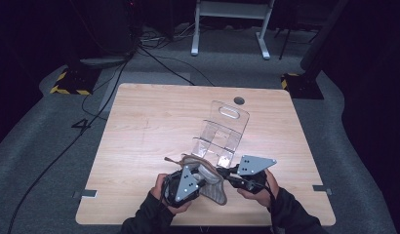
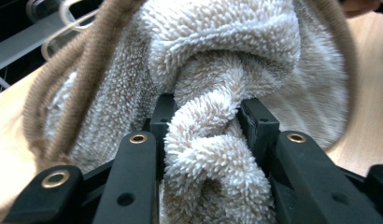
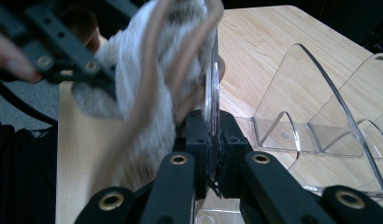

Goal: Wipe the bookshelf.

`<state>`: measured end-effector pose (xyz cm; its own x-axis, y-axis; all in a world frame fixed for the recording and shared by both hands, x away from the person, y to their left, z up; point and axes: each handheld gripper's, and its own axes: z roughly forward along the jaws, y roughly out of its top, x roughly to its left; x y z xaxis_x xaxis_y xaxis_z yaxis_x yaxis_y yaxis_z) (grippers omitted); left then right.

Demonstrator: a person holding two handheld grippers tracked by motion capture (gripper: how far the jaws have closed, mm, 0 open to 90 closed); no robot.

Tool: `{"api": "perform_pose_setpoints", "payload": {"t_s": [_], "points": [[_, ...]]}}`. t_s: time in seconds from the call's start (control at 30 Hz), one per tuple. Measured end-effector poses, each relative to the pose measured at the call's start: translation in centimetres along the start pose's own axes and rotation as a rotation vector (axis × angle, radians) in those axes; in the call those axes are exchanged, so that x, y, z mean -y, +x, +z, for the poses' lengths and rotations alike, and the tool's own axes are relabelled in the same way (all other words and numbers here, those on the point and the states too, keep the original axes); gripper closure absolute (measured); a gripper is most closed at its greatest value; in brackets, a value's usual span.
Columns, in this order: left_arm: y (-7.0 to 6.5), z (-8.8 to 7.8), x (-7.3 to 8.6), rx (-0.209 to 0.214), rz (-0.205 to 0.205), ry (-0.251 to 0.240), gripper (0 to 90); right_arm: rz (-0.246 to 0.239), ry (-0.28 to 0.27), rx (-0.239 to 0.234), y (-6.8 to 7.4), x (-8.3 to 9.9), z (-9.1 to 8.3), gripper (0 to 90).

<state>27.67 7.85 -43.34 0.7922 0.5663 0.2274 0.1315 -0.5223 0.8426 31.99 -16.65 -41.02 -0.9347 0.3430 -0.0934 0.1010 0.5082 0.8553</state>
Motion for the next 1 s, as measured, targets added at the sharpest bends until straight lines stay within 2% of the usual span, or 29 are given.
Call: {"api": "perform_pose_setpoints", "payload": {"t_s": [0.03, 0.1, 0.23, 0.3, 0.4, 0.47, 0.57, 0.6, 0.7, 0.77, 0.8, 0.83, 0.87, 0.9, 0.97, 1.0], "points": [[0.0, 0.6, 0.9, 0.002, 0.061, 0.054, 64.8, -0.011, 0.005, 0.006, 0.1, 0.0, 0.0, 85.9], [0.2, 1.3, 1.7, 0.018, 0.04, 0.079, 64.9, -0.008, 0.005, 0.006, 0.1, -0.1, 0.0, 85.9], [0.3, 2.2, 2.5, 0.043, 0.023, 0.107, 64.9, -0.008, 0.005, 0.009, 0.1, -0.1, 0.0, 85.8], [0.1, 3.0, 3.0, 0.056, 0.035, 0.16, 64.9, -0.005, 0.002, 0.008, 0.0, 0.0, 0.0, 85.8], [-0.1, 3.9, 4.0, 0.073, 0.027, 0.205, 64.7, -0.005, 0.0, 0.005, 0.0, 0.0, 0.0, 85.7], [0.3, 3.8, 4.2, 0.09, 0.013, 0.21, 64.8, -0.003, -0.003, 0.003, 0.0, 0.0, 0.0, 85.7], [0.7, 3.7, 4.5, 0.083, 0.02, 0.229, 64.7, -0.004, -0.003, 0.003, 0.0, 0.0, 0.0, 85.7], [1.1, 3.5, 4.6, 0.075, -0.001, 0.228, 64.7, -0.003, -0.004, 0.002, 0.0, 0.0, 0.0, 85.7], [2.2, 2.3, 4.3, 0.034, -0.04, 0.199, 64.5, -0.014, -0.001, 0.008, 0.0, 0.1, 0.0, 85.7], [2.8, 1.3, 3.8, 0.007, -0.06, 0.157, 64.5, -0.011, -0.002, 0.01, 0.0, 0.1, 0.0, 85.6], [2.8, 1.3, 3.8, 0.007, -0.06, 0.157, 64.5, -0.013, -0.002, 0.013, 0.0, 0.1, 0.0, 85.6], [3.1, 0.7, 3.5, -0.013, -0.069, 0.133, 64.5, -0.016, -0.001, 0.014, 0.0, 0.1, 0.0, 85.5], [3.7, -0.5, 2.8, -0.039, -0.103, 0.072, 64.5, -0.012, -0.002, 0.014, 0.0, 0.1, 0.0, 85.5], [4.0, -1.0, 2.5, -0.051, -0.112, 0.038, 64.5, -0.013, -0.002, 0.014, 0.0, 0.1, 0.0, 85.5], [4.4, -1.7, 1.8, -0.062, -0.114, -0.006, 64.4, -0.012, -0.002, 0.016, 0.0, 0.1, 0.0, 85.5], [4.5, -1.9, 1.6, -0.058, -0.1, -0.025, 64.1, -0.013, -0.001, 0.02, 0.0, 0.1, 0.0, 85.5]]}}
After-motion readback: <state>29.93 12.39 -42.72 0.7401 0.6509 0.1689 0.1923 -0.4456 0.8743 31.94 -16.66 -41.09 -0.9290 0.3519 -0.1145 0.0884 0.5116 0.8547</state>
